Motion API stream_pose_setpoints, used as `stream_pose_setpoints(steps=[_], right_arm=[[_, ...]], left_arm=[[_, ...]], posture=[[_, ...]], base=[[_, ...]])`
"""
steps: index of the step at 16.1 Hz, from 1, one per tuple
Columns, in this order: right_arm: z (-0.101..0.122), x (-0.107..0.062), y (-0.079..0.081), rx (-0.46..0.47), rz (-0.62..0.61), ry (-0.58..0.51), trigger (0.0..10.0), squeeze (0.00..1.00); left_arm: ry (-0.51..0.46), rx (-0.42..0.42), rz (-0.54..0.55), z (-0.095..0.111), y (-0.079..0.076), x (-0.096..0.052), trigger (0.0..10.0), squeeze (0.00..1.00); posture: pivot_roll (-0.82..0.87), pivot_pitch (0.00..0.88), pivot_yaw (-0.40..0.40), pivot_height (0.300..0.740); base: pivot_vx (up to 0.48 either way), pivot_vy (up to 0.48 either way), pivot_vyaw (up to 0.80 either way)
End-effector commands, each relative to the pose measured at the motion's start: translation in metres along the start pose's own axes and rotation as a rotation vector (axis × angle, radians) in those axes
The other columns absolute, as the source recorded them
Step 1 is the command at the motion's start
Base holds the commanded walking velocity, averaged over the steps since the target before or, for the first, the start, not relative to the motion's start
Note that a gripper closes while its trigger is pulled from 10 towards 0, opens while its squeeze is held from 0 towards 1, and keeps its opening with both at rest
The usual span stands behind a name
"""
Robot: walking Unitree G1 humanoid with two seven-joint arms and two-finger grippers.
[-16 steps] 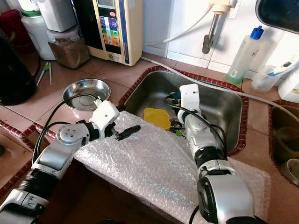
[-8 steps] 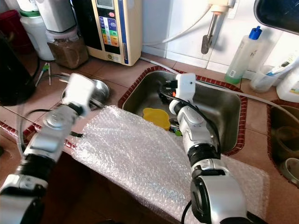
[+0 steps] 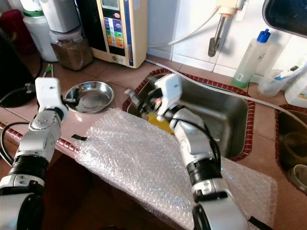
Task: Kitchen organization
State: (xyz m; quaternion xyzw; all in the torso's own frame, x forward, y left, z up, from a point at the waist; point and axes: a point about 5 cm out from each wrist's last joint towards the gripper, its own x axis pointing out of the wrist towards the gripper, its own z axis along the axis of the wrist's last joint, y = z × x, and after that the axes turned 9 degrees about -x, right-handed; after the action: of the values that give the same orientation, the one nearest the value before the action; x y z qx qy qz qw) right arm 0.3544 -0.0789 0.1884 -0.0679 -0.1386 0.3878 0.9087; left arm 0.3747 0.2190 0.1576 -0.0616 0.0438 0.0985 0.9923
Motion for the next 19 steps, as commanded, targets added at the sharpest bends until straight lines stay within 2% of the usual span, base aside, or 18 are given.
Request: stream_pose_setpoints(steps=[1,2,3,5,8,11,12,14,19], right_arm=[[0.001,-0.003,-0.001,-0.030,0.024,0.024,10.0,0.00],[0.001,-0.006,0.000,-0.028,0.025,0.039,10.0,0.00],[0.001,-0.007,0.001,-0.023,0.028,0.042,10.0,0.00],[0.003,-0.006,0.006,-0.029,0.050,0.047,10.0,0.00],[0.002,-0.005,0.010,-0.037,0.067,0.052,10.0,0.00],[0.002,-0.006,0.011,-0.039,0.070,0.059,10.0,0.00],[0.002,-0.006,0.011,-0.041,0.071,0.063,10.0,0.00],[0.002,-0.008,0.011,-0.047,0.073,0.068,10.0,0.00],[0.002,-0.008,0.011,-0.048,0.077,0.074,10.0,0.00]], left_arm=[[0.041,-0.074,-0.013,-0.002,-0.004,0.002,10.0,0.00],[0.081,-0.109,-0.005,-0.007,-0.005,0.003,10.0,0.00],[0.096,-0.105,0.007,-0.010,-0.004,0.003,10.0,0.00],[0.138,-0.181,0.038,-0.015,-0.003,0.004,10.0,0.00],[0.182,-0.248,-0.007,-0.016,-0.007,0.007,10.0,0.00],[0.191,-0.238,-0.042,-0.014,-0.012,0.009,10.0,0.00],[0.221,-0.240,-0.060,-0.017,-0.016,0.009,0.0,0.00],[0.273,-0.266,-0.106,-0.024,-0.027,0.007,0.0,0.00],[0.303,-0.328,-0.080,-0.030,-0.022,0.006,0.0,0.00]], posture=[[0.03,0.029,0.004,0.740],[0.03,0.031,0.003,0.740],[0.03,0.031,0.003,0.740],[0.03,0.033,0.005,0.740],[0.03,0.032,0.007,0.740],[0.03,0.034,0.007,0.740],[0.03,0.034,0.007,0.740],[0.03,0.035,0.009,0.740],[0.03,0.039,0.002,0.740]], base=[[0.000,0.000,0.00],[0.000,0.000,0.00],[0.000,0.000,0.00],[0.000,0.000,0.00],[0.000,0.000,0.00],[0.000,0.000,0.00],[0.000,0.000,0.00],[0.000,0.000,0.00],[0.000,0.000,0.00]])
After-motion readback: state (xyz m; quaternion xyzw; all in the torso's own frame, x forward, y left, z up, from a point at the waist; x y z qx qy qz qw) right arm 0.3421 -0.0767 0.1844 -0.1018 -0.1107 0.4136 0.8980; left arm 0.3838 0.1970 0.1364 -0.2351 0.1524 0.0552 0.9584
